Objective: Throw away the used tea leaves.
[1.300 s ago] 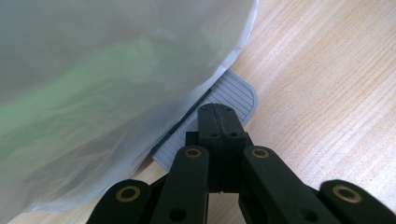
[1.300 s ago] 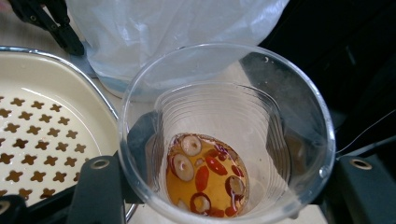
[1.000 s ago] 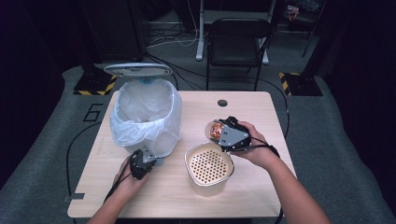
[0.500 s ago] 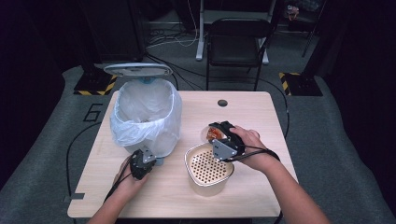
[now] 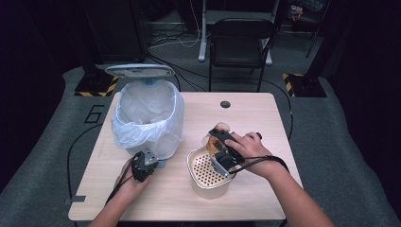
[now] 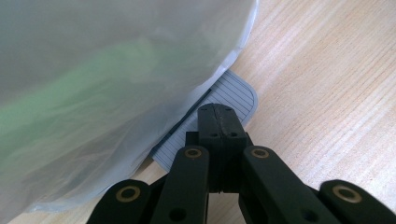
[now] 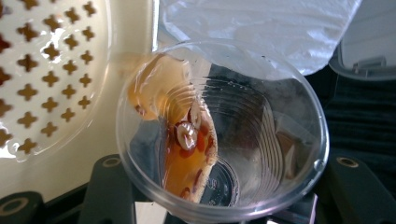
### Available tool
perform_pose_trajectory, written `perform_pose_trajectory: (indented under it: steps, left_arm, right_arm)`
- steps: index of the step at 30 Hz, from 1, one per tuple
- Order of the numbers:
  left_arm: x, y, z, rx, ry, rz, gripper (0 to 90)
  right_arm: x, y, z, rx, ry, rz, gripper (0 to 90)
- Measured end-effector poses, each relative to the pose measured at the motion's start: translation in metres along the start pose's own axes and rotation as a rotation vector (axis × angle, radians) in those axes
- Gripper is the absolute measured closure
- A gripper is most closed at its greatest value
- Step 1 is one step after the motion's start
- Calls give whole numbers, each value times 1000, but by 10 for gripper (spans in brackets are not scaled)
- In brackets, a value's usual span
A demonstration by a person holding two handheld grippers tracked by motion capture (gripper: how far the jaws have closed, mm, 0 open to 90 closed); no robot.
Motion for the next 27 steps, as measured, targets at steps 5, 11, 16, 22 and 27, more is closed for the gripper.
perform_pose_trajectory:
  steps: [5, 11, 16, 22, 27]
  left_arm:
    - [0, 0, 0, 4, -1, -2, 900]
    - [0, 0, 0, 3, 4, 3, 900]
    - [0, 0, 0, 4, 2, -1, 900]
    - [0, 0, 0, 5, 0, 4, 900]
    - [0, 0, 0, 2, 1, 0, 900]
  right_arm:
    - [-4, -4, 2, 46, -31, 130, 434]
    - [-3, -8, 4, 126, -84, 308, 435]
    - [-8, -18, 8, 136, -88, 422, 434]
    - [-15, -21, 9, 170, -74, 477, 432]
    - [-15, -25, 5, 201, -64, 420, 429]
Point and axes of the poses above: each handheld gripper's, and its own axes: z roughly backward along the jaws, x roughly out of its underside, y roughly to its right, the point moved 8 cm from there along -z, roughly forward along the jaws, and after that the axes turned 1 degree about x, right-handed, at the moved point
